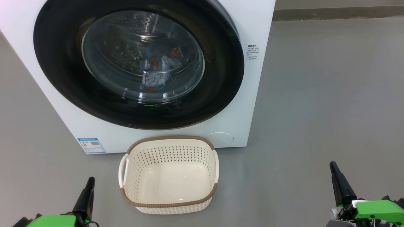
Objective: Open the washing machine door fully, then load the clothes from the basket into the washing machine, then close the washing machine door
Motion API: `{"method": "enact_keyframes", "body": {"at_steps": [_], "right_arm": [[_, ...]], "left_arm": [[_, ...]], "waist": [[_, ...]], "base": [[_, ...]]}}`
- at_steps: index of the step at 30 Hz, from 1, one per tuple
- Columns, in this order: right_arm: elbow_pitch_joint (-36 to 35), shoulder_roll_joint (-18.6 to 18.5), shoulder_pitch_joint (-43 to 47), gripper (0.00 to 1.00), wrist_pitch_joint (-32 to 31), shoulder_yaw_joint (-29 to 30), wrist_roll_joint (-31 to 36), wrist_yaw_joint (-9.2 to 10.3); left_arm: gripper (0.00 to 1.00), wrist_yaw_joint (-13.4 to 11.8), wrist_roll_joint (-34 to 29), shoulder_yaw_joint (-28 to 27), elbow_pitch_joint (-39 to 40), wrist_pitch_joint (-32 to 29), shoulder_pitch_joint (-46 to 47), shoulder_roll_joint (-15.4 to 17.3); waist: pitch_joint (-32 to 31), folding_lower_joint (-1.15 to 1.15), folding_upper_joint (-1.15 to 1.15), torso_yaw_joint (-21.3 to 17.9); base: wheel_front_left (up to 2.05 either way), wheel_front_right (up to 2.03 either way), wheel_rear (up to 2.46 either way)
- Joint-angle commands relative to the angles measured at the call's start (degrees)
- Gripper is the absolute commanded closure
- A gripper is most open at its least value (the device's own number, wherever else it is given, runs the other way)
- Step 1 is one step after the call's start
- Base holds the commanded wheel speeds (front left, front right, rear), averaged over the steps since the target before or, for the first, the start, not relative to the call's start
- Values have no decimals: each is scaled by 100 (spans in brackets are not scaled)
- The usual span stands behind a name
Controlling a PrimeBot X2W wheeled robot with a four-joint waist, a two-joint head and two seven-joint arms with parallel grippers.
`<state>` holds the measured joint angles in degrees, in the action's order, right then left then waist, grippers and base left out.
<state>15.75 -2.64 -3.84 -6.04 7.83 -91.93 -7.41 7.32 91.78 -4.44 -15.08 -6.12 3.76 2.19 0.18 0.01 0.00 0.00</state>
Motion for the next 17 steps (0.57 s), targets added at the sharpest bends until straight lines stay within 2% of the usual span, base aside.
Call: {"method": "enact_keyframes", "body": {"at_steps": [1, 17], "right_arm": [[-173, -23, -235, 100, -45, -131, -24, -8], [-173, -23, -235, 100, -45, -131, -24, -8]], "left_arm": [[100, 17, 43, -203, 105, -32, 242, 76], [100, 17, 40, -206, 105, -35, 242, 74]], "waist": [[0, 0, 0, 0], [0, 0, 0, 0]], "base": [[0, 0, 0], [0, 0, 0]]}}
